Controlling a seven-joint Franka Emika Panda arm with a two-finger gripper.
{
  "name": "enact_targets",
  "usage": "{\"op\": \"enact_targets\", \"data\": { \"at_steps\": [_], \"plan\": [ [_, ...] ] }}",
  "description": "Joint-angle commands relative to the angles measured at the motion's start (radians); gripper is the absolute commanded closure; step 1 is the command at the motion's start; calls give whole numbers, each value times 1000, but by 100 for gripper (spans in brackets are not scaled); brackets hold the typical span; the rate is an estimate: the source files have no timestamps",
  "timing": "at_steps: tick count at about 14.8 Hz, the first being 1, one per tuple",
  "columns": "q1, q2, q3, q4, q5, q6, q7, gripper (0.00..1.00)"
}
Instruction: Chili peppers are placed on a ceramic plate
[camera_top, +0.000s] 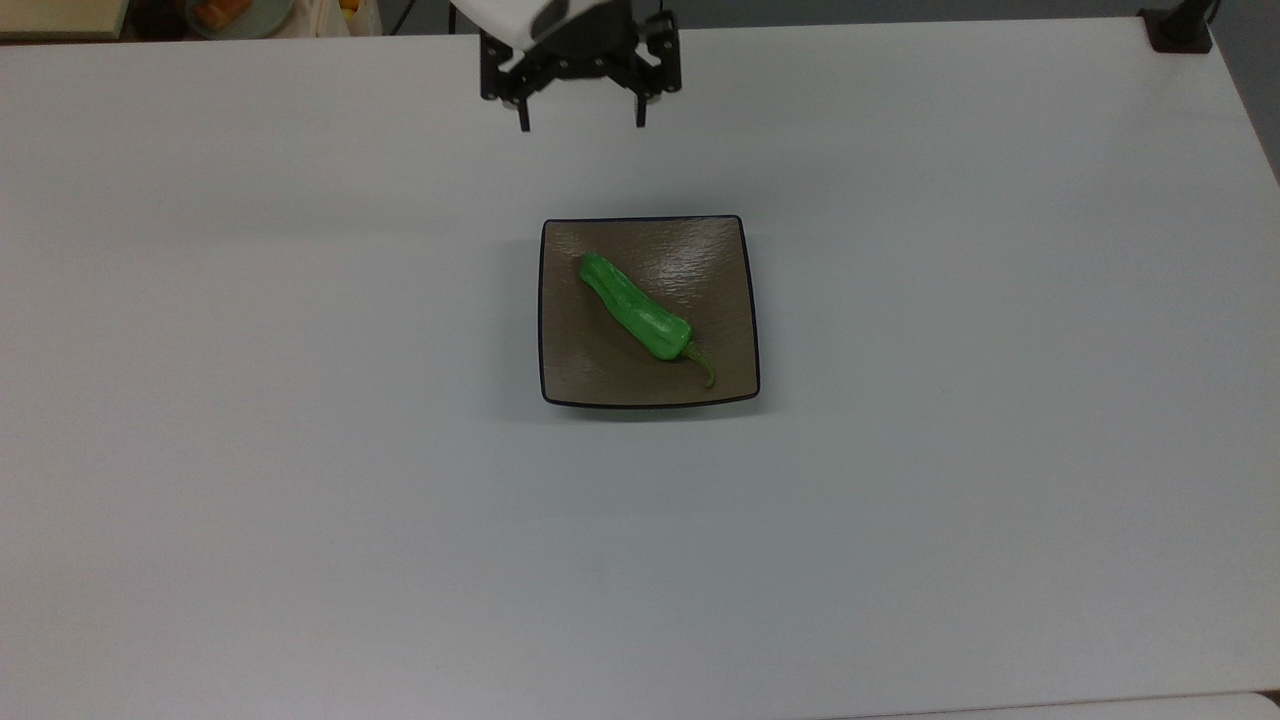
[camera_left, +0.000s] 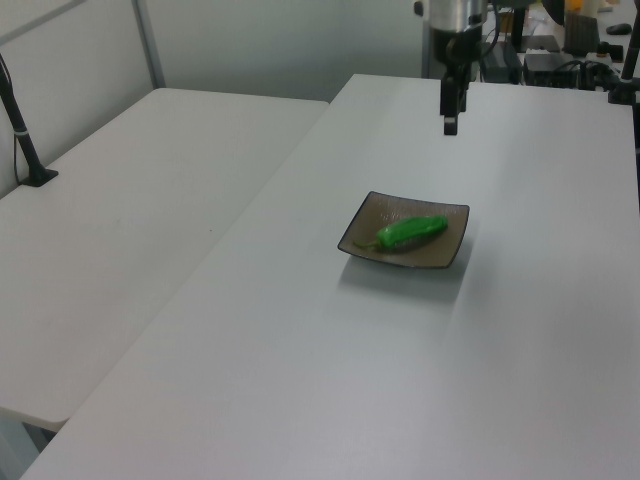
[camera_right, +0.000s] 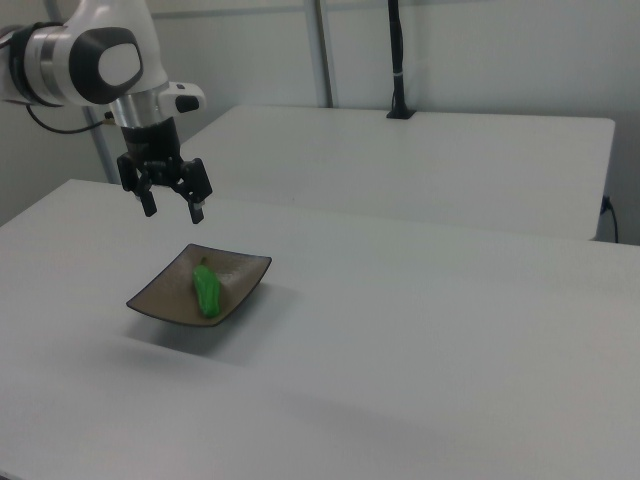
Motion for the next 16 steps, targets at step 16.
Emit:
{"op": "enact_targets", "data": {
  "at_steps": [16],
  "plan": [
    [-97, -187, 3, -188, -24, -7, 3, 0]
  ]
}}
